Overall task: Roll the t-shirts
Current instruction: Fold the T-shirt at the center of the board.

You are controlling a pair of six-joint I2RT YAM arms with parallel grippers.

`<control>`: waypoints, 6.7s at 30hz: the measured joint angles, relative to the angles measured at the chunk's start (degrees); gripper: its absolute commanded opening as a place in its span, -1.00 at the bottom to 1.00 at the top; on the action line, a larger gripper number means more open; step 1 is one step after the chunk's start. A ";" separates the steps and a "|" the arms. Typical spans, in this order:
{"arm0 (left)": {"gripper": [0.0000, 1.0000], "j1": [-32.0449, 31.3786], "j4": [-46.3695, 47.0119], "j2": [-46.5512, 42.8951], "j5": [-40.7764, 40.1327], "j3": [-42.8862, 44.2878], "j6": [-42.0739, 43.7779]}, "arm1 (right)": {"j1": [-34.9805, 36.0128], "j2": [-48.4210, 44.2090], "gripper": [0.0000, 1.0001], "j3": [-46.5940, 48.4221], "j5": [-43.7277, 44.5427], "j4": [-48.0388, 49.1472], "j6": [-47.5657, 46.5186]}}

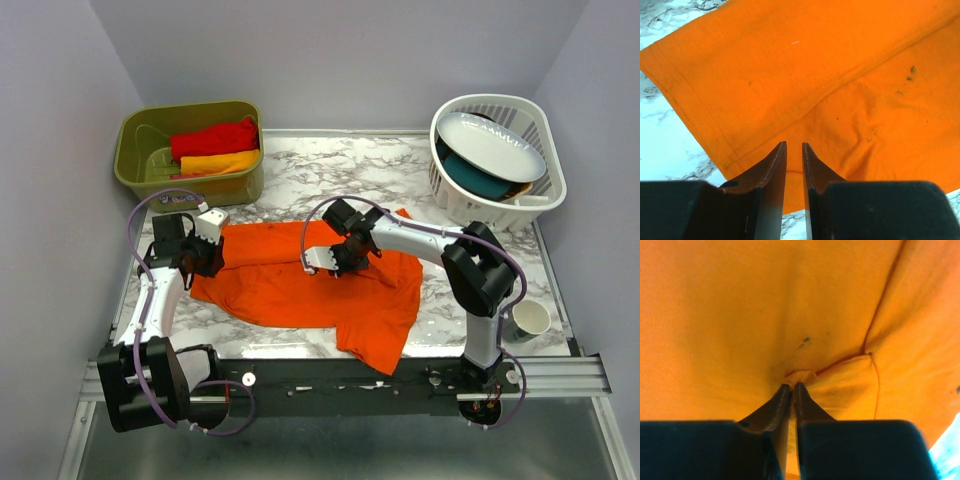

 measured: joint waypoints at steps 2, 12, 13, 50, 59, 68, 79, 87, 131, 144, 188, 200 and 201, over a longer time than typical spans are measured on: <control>-0.41 0.00 0.24 0.04 0.00 0.04 0.00 | -0.42 0.00 -0.78 0.55 -0.02 -0.35 1.01; -0.41 0.00 1.01 0.74 0.02 0.04 -0.31 | -4.94 -0.02 -0.81 7.74 -6.32 -7.76 8.83; -0.41 0.00 1.14 0.74 0.02 0.04 -0.39 | -5.42 -0.02 -0.81 8.41 -7.08 -8.41 9.33; -0.59 -2.71 -4.04 3.78 1.57 5.75 4.72 | -15.06 -2.84 -0.28 8.28 -4.31 -7.15 18.91; -1.00 -7.72 -3.48 10.71 -2.62 7.43 9.07 | -23.54 1.49 -0.33 11.47 3.06 -0.59 20.09; -1.00 -7.43 0.24 17.94 -9.99 9.42 12.35 | -26.67 6.29 -0.38 16.76 6.29 3.85 18.29; -1.00 -6.34 3.76 28.76 -17.16 15.13 14.86 | -26.88 10.01 -0.41 16.94 7.63 5.46 13.11; -1.00 -6.10 4.02 30.42 -18.58 15.76 15.76 | -27.06 9.22 -0.46 16.94 7.37 5.51 12.90; -0.64 -2.01 -0.39 15.17 -13.99 14.12 12.24 | -27.50 5.53 -0.11 22.97 9.99 -5.84 18.43; -0.62 -1.97 -5.09 19.52 -9.97 10.82 14.12 | -24.57 6.29 -0.20 21.22 4.31 -7.52 15.93; 0.00 2.34 -18.32 27.19 -13.42 24.30 8.24 | -24.35 4.15 -0.05 23.41 5.64 -7.80 23.10; -0.04 4.57 -18.82 30.23 -14.99 25.92 5.97 | -23.87 4.17 -0.05 24.02 4.39 -8.72 24.81; -0.05 4.57 -18.75 30.23 -14.99 25.79 5.90 | -23.71 4.17 -0.05 24.13 4.37 -8.72 24.81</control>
